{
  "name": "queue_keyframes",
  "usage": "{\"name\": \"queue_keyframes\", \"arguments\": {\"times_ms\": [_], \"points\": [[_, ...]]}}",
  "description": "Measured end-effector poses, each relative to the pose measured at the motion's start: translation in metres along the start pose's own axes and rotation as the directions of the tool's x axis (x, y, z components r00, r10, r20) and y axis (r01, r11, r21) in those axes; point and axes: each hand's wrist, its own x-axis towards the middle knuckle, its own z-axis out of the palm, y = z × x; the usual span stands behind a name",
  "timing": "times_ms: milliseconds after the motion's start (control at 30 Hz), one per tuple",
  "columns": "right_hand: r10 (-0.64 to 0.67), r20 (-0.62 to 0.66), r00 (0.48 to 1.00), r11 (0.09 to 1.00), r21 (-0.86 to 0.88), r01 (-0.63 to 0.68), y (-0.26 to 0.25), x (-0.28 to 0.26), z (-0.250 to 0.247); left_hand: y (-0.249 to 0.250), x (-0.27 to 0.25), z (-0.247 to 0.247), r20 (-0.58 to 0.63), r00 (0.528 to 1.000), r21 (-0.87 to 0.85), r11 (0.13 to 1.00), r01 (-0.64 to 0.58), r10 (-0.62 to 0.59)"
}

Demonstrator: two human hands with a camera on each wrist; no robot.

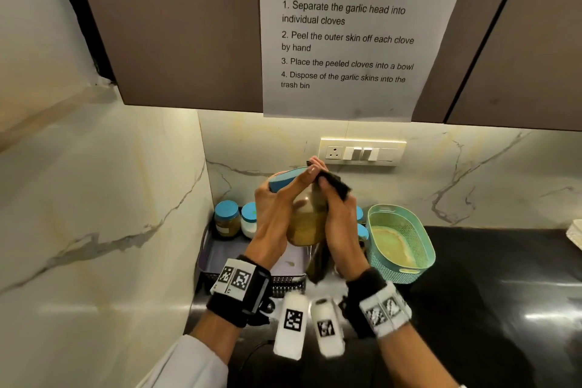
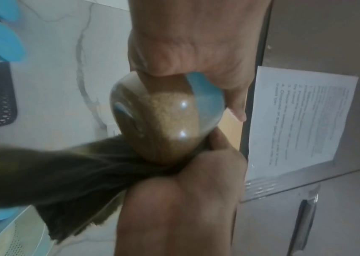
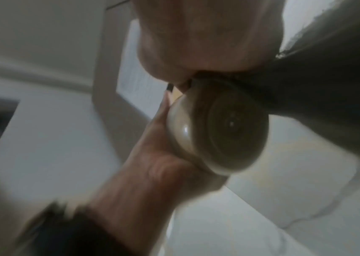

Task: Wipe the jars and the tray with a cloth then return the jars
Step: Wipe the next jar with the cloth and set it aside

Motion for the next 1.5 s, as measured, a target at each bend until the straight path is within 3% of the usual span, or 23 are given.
{"name": "queue_keyframes", "arguments": {"times_ms": [67,200,267,367,433,500,600,667,767,833,900,967,1067,1100,1133,1200,1267,1400,1500], "points": [[-0.014,-0.027,1.000,0.998,-0.055,0.013,-0.005,0.000,0.000,0.002,0.001,0.003,0.007,1.000,0.004,1.000,-0.012,0.012],[-0.269,0.056,0.961,0.946,-0.172,0.275,0.017,-0.033,0.008,0.001,0.007,-0.001,-0.012,1.000,-0.046,0.999,-0.006,0.005],[-0.309,0.106,0.945,0.921,-0.213,0.325,0.027,-0.024,0.001,-0.002,0.006,-0.002,-0.014,1.000,-0.062,0.998,-0.003,0.002],[-0.012,0.011,1.000,0.999,-0.049,0.012,0.013,0.004,-0.006,-0.004,0.002,0.004,-0.042,0.999,-0.039,0.999,-0.002,0.001],[0.015,-0.016,1.000,0.999,-0.039,-0.016,0.007,0.003,-0.005,-0.002,0.002,0.006,-0.050,0.999,-0.038,0.999,-0.009,0.007],[-0.133,0.017,0.991,0.984,-0.116,0.134,0.013,-0.015,0.001,-0.001,0.005,0.004,-0.041,0.999,-0.065,0.998,0.005,-0.007],[-0.362,0.118,0.925,0.879,-0.287,0.381,0.033,-0.027,0.001,-0.002,0.002,0.002,-0.044,0.999,-0.068,0.997,0.024,-0.027],[-0.301,0.103,0.948,0.924,-0.212,0.317,0.035,-0.012,-0.007,0.000,-0.004,0.008,-0.068,0.996,-0.057,0.997,0.055,-0.059],[-0.034,0.033,0.999,0.998,0.058,0.032,0.015,0.010,-0.024,-0.003,-0.009,0.010,-0.066,0.996,-0.085,0.994,0.061,-0.067],[0.103,0.026,0.994,0.987,0.123,-0.106,-0.001,0.018,-0.031,-0.001,-0.007,0.008,-0.042,0.995,-0.091,0.992,0.091,-0.095],[0.153,0.015,0.988,0.981,0.120,-0.154,-0.010,0.017,-0.028,0.000,-0.004,0.007,0.005,0.989,-0.104,0.983,0.150,-0.151],[0.103,0.012,0.995,0.990,0.100,-0.104,-0.006,0.005,-0.022,0.002,-0.001,0.007,0.045,0.983,-0.129,0.975,0.182,-0.177],[-0.179,0.076,0.981,0.983,-0.026,0.182,0.006,-0.022,-0.016,-0.002,0.001,0.003,0.064,0.985,-0.168,0.971,0.171,-0.162],[-0.217,0.101,0.971,0.973,-0.058,0.224,0.009,-0.021,-0.017,-0.006,0.001,0.002,0.051,0.988,-0.158,0.975,0.154,-0.148],[-0.186,0.101,0.977,0.979,-0.066,0.193,0.010,-0.014,-0.018,-0.007,0.000,0.001,0.037,0.991,-0.132,0.982,0.135,-0.131],[0.041,0.016,0.999,0.998,-0.048,-0.040,-0.001,0.005,-0.017,-0.007,-0.003,0.005,0.023,0.996,-0.067,0.994,0.088,-0.087],[0.197,-0.031,0.980,0.980,-0.031,-0.198,-0.012,0.016,-0.015,-0.004,-0.004,0.010,0.003,0.999,-0.005,0.999,0.034,-0.034],[-0.012,-0.011,1.000,0.998,-0.056,0.012,-0.012,-0.022,-0.005,0.001,0.004,0.002,-0.023,0.999,0.031,0.999,-0.040,0.040],[-0.005,0.060,0.998,0.997,-0.070,0.009,0.001,-0.018,-0.004,-0.004,0.001,-0.005,-0.025,0.997,0.049,0.997,-0.066,0.067]]}}
